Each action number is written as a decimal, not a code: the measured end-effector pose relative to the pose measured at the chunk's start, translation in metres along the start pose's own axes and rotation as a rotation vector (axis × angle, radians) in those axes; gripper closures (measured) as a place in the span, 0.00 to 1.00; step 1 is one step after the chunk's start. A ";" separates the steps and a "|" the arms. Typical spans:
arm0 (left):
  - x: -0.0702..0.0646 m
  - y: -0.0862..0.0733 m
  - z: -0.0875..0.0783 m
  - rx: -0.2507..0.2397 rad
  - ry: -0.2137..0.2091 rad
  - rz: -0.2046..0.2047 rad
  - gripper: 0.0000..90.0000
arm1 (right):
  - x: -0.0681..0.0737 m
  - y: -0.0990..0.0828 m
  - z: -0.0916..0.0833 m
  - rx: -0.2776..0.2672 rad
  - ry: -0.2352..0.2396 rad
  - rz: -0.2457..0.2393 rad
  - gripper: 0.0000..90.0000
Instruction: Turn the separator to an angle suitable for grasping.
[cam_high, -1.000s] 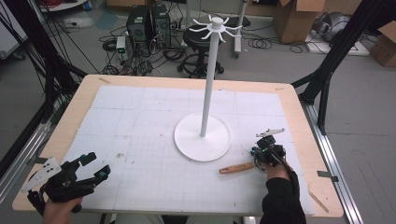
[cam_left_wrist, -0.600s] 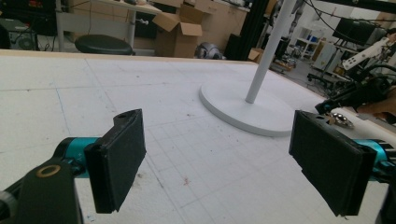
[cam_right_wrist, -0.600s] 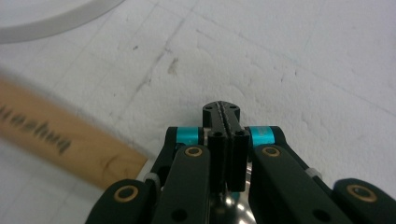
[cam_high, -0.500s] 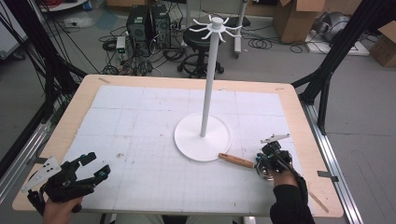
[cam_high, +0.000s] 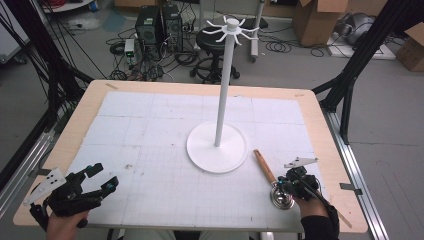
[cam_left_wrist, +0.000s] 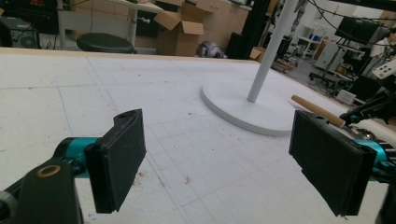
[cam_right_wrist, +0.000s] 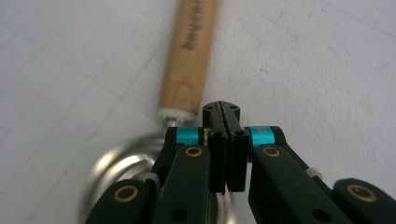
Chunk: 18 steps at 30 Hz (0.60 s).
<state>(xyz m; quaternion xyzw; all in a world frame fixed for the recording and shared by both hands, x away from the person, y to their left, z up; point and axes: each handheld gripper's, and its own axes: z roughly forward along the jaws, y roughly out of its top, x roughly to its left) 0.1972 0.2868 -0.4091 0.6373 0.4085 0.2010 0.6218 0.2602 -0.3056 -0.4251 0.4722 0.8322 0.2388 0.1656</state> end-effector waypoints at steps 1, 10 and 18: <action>0.000 0.000 0.000 0.000 0.000 0.002 0.21 | 0.000 -0.002 -0.001 0.000 -0.002 0.001 0.99; 0.000 0.000 0.000 0.004 0.002 0.002 0.21 | 0.000 -0.005 -0.016 -0.120 -0.007 0.064 0.99; 0.000 0.000 0.001 0.007 0.000 0.007 0.21 | 0.035 0.025 0.009 -0.123 0.046 -0.004 0.99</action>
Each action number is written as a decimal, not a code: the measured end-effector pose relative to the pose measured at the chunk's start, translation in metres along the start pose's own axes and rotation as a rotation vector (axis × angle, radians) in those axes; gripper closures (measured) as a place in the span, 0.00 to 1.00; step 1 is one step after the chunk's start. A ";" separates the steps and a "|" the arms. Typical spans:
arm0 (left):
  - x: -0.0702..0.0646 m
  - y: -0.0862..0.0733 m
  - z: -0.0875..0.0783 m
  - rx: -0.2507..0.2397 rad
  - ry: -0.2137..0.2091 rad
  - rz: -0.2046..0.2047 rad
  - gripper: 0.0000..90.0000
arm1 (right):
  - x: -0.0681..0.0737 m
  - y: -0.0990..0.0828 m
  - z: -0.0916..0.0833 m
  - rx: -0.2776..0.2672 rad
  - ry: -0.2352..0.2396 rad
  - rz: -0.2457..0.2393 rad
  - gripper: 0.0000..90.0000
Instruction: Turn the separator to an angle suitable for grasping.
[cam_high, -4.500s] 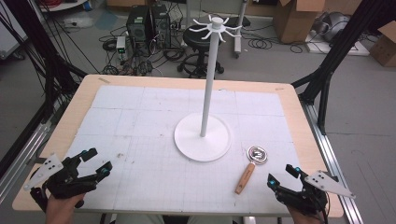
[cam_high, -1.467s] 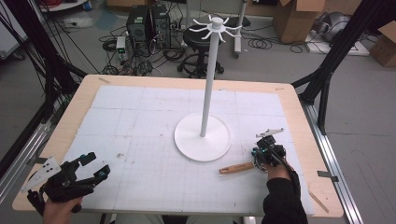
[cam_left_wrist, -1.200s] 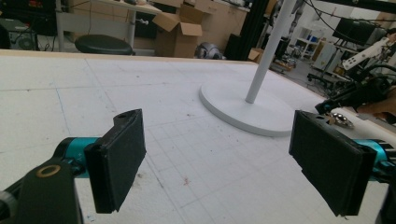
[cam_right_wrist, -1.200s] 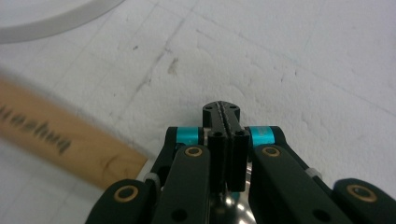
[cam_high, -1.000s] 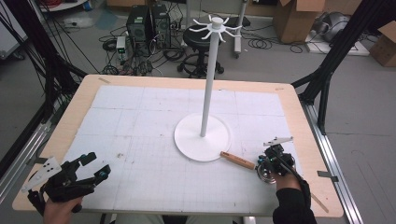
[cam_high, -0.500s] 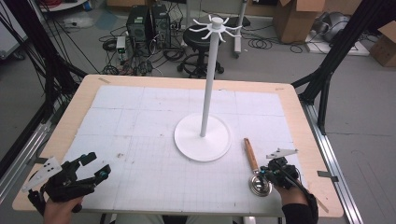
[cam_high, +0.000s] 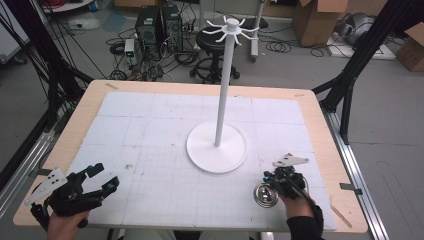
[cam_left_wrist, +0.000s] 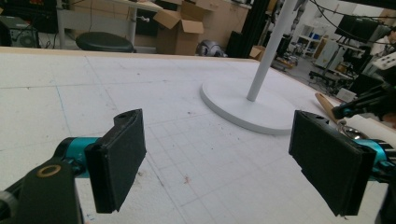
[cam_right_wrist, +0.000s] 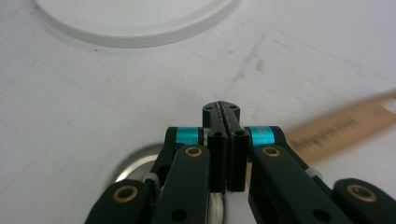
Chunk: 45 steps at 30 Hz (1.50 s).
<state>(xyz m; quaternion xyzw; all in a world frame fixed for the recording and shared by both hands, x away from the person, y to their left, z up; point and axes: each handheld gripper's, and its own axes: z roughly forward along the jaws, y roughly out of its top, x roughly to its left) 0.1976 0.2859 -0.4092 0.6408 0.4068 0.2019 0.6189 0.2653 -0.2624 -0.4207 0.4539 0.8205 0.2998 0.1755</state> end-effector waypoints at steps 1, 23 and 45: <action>0.000 0.000 0.000 0.000 0.000 -0.002 0.21 | 0.002 0.002 0.006 0.019 -0.013 -0.005 0.99; 0.002 0.000 -0.001 -0.002 0.004 -0.006 0.21 | 0.000 -0.034 -0.013 0.023 -0.015 0.028 0.99; -0.004 0.002 -0.003 -0.023 -0.043 -0.003 0.21 | -0.012 -0.045 -0.081 -0.360 -0.082 0.135 0.28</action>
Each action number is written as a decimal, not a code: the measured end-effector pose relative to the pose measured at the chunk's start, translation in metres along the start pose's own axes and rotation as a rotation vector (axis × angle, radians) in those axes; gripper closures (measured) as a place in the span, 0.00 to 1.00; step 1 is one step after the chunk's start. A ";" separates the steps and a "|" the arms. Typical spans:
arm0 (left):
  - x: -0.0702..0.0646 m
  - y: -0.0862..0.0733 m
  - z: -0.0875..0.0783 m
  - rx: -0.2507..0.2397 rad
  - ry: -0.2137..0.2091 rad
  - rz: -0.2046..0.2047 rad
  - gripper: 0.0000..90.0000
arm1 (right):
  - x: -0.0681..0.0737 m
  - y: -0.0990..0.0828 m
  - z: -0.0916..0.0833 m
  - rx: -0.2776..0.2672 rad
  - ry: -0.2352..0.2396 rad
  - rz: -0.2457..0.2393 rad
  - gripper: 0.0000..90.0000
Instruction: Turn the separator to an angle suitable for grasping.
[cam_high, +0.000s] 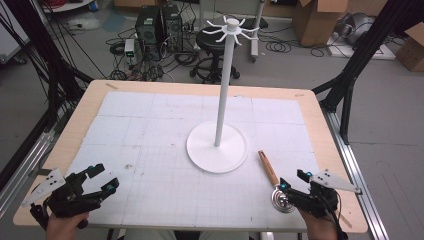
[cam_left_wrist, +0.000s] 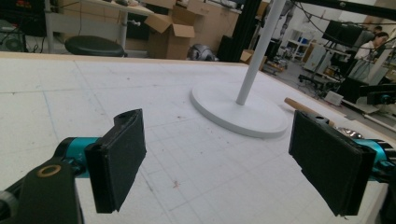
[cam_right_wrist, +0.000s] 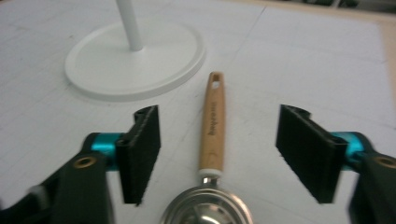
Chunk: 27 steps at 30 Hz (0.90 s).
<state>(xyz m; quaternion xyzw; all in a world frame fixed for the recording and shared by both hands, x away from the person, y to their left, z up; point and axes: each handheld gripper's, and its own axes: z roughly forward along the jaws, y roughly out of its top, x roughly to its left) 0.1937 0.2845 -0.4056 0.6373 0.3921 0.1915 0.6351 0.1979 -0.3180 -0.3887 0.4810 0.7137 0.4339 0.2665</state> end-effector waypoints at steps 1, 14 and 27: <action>-0.001 0.000 0.000 -0.003 -0.005 0.001 0.21 | 0.000 -0.003 -0.003 -0.027 -0.019 -0.008 0.25; 0.000 0.000 0.000 -0.001 -0.025 0.012 0.19 | -0.014 -0.009 -0.015 -0.116 -0.020 0.072 0.19; 0.001 0.000 0.001 0.005 -0.011 0.009 0.19 | -0.014 -0.010 -0.014 -0.102 -0.028 0.065 0.20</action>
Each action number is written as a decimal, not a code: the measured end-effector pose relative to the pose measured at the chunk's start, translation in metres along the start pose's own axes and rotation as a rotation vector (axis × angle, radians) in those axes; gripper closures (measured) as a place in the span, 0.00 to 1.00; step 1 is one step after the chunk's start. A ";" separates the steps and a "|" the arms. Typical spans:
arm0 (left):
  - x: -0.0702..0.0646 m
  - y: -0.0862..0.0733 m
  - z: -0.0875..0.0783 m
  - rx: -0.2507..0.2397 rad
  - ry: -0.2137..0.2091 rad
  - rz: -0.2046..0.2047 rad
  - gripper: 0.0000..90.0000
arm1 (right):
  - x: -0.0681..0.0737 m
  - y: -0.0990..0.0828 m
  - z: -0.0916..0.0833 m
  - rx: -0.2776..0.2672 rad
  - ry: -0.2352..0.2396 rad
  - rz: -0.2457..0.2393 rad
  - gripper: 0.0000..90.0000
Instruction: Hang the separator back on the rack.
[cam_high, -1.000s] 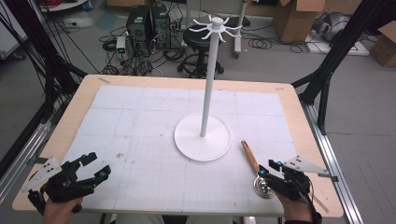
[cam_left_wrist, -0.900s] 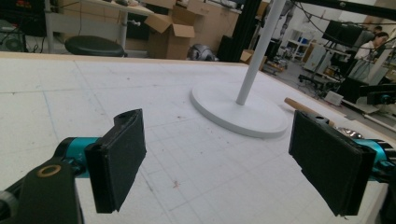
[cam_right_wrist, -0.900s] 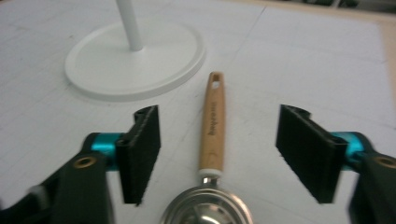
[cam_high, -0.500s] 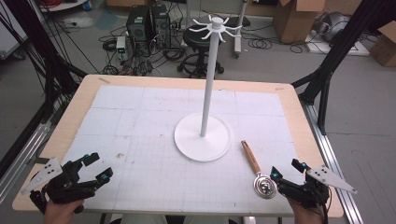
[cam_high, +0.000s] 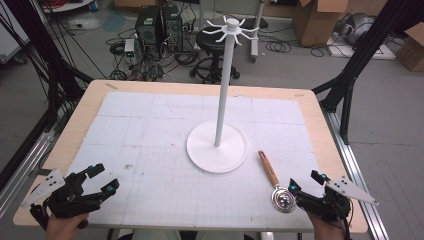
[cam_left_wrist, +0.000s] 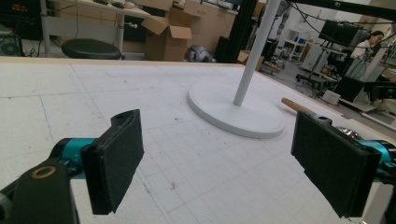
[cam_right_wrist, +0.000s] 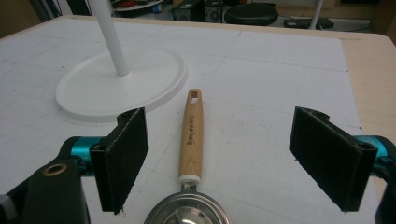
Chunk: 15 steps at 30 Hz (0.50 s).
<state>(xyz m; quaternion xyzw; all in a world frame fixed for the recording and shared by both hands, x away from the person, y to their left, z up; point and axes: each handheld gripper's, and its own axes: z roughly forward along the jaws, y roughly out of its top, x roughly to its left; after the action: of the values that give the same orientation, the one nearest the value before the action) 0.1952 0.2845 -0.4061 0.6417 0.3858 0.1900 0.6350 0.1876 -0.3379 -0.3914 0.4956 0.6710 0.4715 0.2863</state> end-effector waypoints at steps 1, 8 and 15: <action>0.000 0.000 0.000 0.001 -0.002 -0.001 0.19 | 0.000 0.000 0.000 -0.001 0.000 0.001 0.20; -0.001 -0.001 0.003 0.006 -0.018 0.004 0.19 | 0.003 0.001 0.002 0.006 0.009 -0.008 0.20; -0.001 -0.001 0.001 0.009 -0.006 0.005 0.19 | 0.004 0.005 0.014 0.028 0.011 -0.016 0.19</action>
<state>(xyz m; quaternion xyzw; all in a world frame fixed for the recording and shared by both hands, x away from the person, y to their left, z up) 0.1955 0.2831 -0.4072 0.6460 0.3833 0.1877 0.6329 0.1999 -0.3296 -0.3923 0.4918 0.6829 0.4623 0.2794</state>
